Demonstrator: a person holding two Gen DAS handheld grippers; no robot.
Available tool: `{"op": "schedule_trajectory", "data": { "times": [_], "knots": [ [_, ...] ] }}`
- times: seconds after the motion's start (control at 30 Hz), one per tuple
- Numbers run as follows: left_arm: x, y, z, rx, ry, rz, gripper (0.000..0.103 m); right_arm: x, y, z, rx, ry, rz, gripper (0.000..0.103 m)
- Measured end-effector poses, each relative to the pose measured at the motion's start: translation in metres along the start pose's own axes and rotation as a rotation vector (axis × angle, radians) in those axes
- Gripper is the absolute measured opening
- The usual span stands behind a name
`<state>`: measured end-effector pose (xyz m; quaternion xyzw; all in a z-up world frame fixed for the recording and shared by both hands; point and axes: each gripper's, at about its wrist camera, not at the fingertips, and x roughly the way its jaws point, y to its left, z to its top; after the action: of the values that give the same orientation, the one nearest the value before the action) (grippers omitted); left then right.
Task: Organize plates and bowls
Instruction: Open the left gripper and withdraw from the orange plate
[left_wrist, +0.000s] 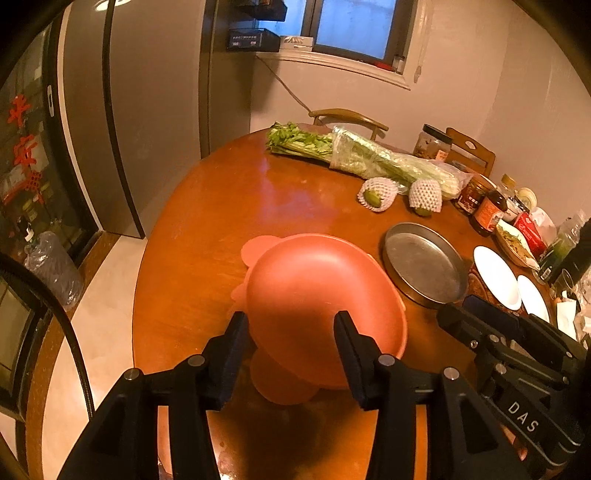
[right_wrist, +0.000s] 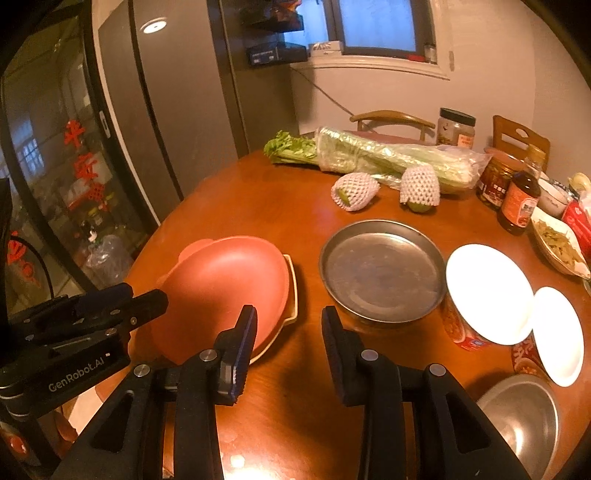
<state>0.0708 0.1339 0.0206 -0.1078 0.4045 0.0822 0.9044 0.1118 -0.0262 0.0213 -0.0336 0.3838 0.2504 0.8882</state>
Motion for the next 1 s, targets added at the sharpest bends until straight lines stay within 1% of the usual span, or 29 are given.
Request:
{"op": "schedule_trajectory", "data": {
  "times": [0.17, 0.33, 0.63, 0.77, 1.0],
  "knots": [
    [-0.009, -0.009, 0.0, 0.022, -0.013, -0.004, 0.049, -0.013, -0.007, -0.003, 0.023, -0.021, -0.005, 0.038],
    [-0.017, -0.021, -0.002, 0.041, -0.024, -0.009, 0.053, -0.028, -0.015, -0.006, 0.05, -0.045, -0.011, 0.043],
    [-0.026, -0.048, -0.005, 0.088, -0.04, -0.024, 0.054, -0.048, -0.033, -0.015, 0.094, -0.066, -0.026, 0.045],
    [-0.026, -0.059, -0.004, 0.111, -0.039, -0.027, 0.055, -0.054, -0.042, -0.018, 0.115, -0.072, -0.035, 0.047],
    [-0.024, -0.076, -0.002, 0.145, -0.035, -0.039, 0.055, -0.063, -0.054, -0.021, 0.147, -0.083, -0.04, 0.048]
  ]
}}
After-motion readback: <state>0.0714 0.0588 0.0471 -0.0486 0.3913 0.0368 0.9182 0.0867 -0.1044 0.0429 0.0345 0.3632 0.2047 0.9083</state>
